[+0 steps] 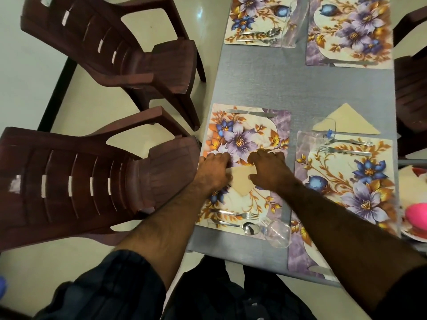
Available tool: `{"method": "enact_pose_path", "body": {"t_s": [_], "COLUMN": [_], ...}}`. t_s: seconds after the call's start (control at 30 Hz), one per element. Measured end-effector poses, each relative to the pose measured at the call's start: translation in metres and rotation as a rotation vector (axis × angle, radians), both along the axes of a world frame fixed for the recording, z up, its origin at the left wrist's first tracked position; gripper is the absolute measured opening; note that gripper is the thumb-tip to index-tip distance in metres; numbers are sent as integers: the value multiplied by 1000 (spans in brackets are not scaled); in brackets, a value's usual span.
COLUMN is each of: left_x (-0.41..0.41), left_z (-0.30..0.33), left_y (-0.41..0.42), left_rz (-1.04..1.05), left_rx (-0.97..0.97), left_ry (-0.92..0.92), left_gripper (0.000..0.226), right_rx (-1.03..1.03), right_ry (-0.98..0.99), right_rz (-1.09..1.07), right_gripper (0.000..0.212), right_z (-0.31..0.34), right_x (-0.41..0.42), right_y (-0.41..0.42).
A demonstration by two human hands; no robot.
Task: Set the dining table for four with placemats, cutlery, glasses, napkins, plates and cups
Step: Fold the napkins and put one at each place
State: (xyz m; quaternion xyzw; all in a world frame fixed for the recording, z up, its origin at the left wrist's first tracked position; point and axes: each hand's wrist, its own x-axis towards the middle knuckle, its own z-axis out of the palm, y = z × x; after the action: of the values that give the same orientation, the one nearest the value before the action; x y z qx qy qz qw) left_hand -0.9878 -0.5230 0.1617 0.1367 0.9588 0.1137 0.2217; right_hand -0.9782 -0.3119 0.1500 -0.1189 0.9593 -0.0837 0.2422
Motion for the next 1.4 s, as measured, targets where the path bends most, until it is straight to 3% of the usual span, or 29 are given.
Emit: {"method": "enact_pose_path", "body": {"t_s": [0.1,0.33,0.4,0.53,0.6,0.73,0.83,0.93,1.0,1.4], "left_x": [-9,-10,-20,-47,-46,-12,15,35,41,57], "left_z": [7,22,30,48,42,9,-8,-18,-25,-27], "left_y": [1,-3,-3,5,4,0,-3,-5,-4,-31], "left_rz": [11,76,85,-10,-58,-253,-241,-190,-214,-83], "left_rx": [14,125,141,19,-58,-265,-280,-208,-144,-191], "left_ry": [-95,-103,33,411,482,291,159,168,173,127], "left_gripper": [22,20,14,13,21,40,60,72,69,77], "right_rx": [-17,-79,-96,12,72,199,220,111,46,105], "right_ry": [-120,-155,7,570,648,417,259,272,266,238], "right_rz": [-52,-94,-102,9,30,133,88,70,99,-5], "right_gripper": [50,15,14,12,16,31,45,56,61,77], "right_z": [5,24,33,50,51,13,-6,-13,-20,-21], "right_x": [-8,-16,-27,-47,-46,-7,24,42,47,55], "right_y": [-3,9,17,27,28,37,39,31,23,67]}}
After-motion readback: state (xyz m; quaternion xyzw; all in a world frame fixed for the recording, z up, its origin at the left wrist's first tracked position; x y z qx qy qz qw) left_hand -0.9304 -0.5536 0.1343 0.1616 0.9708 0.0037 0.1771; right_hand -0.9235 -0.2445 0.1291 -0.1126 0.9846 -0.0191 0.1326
